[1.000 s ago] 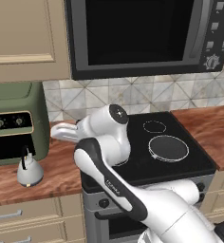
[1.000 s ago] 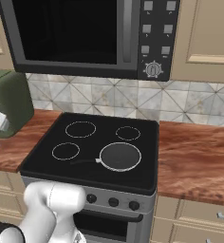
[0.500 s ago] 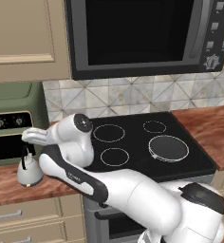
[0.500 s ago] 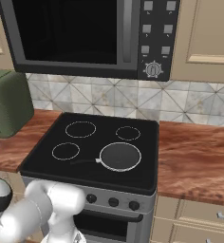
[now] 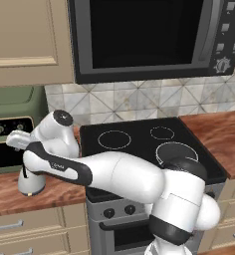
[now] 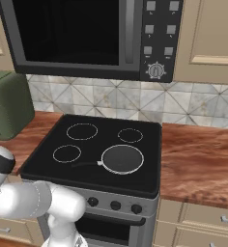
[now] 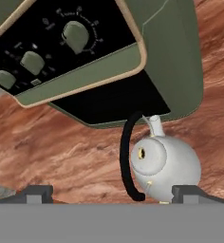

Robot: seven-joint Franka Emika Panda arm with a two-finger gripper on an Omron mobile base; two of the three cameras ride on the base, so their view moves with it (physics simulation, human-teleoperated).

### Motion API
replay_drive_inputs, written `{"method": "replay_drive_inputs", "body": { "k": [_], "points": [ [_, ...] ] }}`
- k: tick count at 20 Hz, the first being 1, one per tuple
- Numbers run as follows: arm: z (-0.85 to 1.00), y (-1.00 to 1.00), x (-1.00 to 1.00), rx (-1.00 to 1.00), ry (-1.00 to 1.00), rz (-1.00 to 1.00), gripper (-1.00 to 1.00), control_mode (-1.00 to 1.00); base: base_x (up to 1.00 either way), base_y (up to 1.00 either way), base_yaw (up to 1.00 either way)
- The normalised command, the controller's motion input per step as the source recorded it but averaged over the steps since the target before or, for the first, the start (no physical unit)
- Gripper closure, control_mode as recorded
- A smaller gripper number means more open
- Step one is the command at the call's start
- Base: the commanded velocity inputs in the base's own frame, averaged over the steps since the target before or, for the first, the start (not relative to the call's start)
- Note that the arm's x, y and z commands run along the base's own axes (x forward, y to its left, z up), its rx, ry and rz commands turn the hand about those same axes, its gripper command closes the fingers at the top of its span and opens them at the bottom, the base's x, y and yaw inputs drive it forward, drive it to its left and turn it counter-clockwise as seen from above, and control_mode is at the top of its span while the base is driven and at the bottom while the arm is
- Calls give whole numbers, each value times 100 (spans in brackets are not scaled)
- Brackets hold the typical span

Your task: Pick the kettle from the counter and place it on a stove burner. Then turn the burner on.

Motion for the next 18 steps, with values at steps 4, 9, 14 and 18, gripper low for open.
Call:
{"method": "replay_drive_inputs", "body": {
  "k": [4, 9, 14, 18],
  "points": [
    [-12, 21, 2, -8, 11, 0, -100, -100, 0, 0, 0],
    [-4, 0, 0, 0, 0, 0, -100, -100, 0, 0, 0],
    [-29, 0, 0, -4, 0, 1, -100, -100, 0, 0, 0],
    [-23, -1, 0, -3, 0, 1, -100, -100, 0, 0, 0]
  ]
}}
